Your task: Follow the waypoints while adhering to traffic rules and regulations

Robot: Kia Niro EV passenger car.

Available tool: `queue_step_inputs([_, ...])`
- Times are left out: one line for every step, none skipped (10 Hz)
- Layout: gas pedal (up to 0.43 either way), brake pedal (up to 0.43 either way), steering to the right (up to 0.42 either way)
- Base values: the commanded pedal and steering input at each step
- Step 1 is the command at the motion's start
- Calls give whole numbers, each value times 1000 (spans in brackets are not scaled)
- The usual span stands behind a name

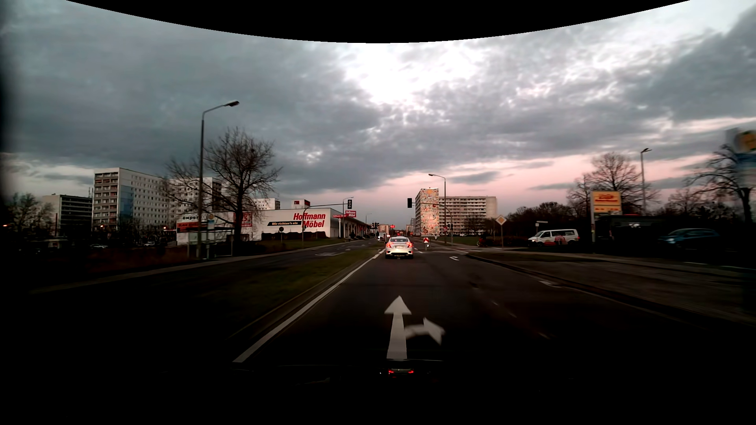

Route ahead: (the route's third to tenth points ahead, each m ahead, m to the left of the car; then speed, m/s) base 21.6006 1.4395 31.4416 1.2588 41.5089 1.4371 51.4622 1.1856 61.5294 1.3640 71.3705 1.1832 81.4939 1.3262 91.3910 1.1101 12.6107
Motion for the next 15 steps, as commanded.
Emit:
queue_step_inputs([59,0,-5])
queue_step_inputs([59,0,-4])
queue_step_inputs([59,0,-4])
queue_step_inputs([59,0,-3])
queue_step_inputs([59,0,-3])
queue_step_inputs([59,0,-2])
queue_step_inputs([59,0,1])
queue_step_inputs([59,0,1])
queue_step_inputs([59,0,1])
queue_step_inputs([59,0,1])
queue_step_inputs([59,0,1])
queue_step_inputs([87,0,1])
queue_step_inputs([87,0,1])
queue_step_inputs([87,0,1])
queue_step_inputs([87,0,1])
